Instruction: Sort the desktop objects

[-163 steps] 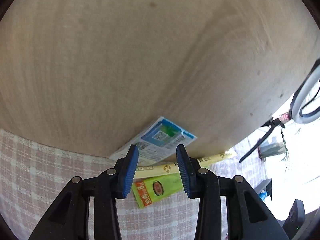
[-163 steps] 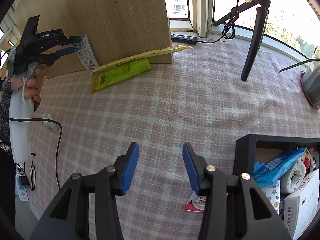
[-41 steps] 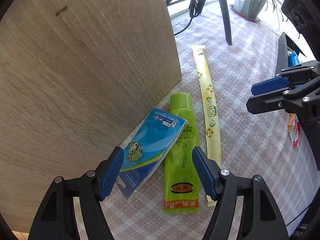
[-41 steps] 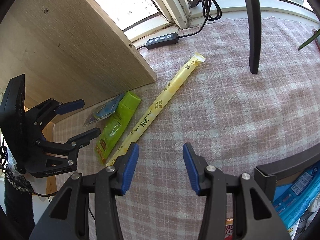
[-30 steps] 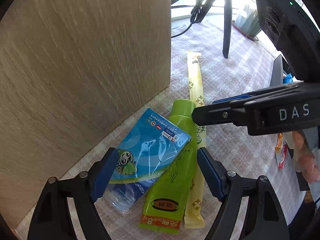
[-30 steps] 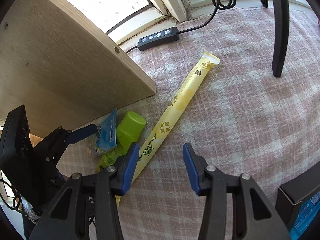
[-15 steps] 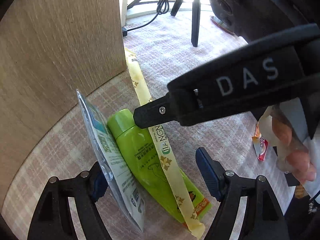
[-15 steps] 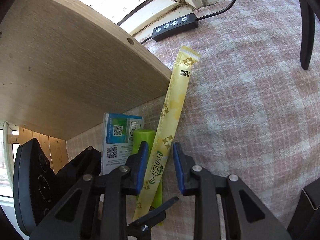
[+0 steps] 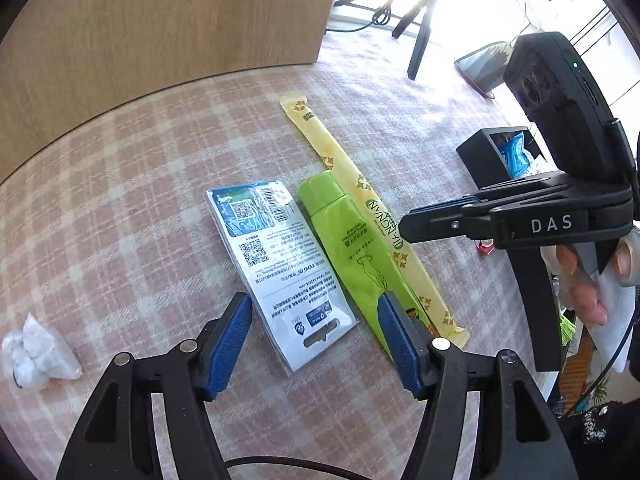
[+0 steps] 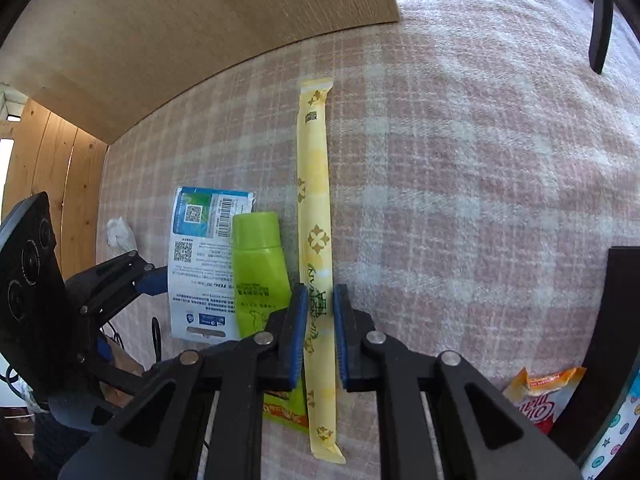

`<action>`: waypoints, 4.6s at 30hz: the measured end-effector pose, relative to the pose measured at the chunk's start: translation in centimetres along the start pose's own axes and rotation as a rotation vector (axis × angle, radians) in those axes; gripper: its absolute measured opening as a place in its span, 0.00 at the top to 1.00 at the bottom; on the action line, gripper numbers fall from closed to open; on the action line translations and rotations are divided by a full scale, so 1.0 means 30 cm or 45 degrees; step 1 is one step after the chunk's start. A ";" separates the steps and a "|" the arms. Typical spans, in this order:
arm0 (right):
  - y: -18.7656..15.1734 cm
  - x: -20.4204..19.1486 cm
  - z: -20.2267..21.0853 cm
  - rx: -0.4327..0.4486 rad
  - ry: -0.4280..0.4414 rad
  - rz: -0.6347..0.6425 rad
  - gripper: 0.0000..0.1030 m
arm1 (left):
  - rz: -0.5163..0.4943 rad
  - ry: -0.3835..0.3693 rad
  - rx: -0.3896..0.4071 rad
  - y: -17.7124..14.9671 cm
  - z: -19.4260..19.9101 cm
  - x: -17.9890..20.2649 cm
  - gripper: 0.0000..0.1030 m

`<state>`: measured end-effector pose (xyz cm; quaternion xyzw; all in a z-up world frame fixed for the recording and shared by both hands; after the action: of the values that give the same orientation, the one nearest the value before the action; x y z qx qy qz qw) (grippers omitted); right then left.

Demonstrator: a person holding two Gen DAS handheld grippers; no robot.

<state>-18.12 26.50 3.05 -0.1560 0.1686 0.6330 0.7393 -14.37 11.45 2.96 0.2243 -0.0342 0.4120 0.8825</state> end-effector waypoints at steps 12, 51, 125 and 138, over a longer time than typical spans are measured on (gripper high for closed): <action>-0.055 0.133 0.334 0.214 0.001 -0.131 0.57 | 0.186 0.173 0.173 -0.156 0.136 -0.094 0.37; -0.022 0.238 0.145 0.155 -0.237 -0.238 0.40 | 0.581 0.316 0.097 -0.266 0.193 -0.548 0.27; -0.344 0.943 0.870 0.684 -0.392 -0.472 0.74 | -0.245 -0.226 0.123 0.347 -0.147 0.949 0.67; -0.333 1.011 0.889 0.673 -0.419 -0.515 0.53 | -0.235 -0.197 0.093 0.356 -0.181 0.946 0.39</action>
<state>-2.55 63.63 13.52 0.1141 0.1706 0.4253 0.8815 -4.30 39.93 8.97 0.2896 -0.0664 0.3115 0.9026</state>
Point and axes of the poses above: each gripper's, at about its wrist camera, not at the fingertips, and z roughly against the way its jaws point, x to its right, y to its top, the point moved 2 cm from there along -z, roughly the way its jaws point, and after that the axes turned 12 degrees about -z, right-handed, at the moved point
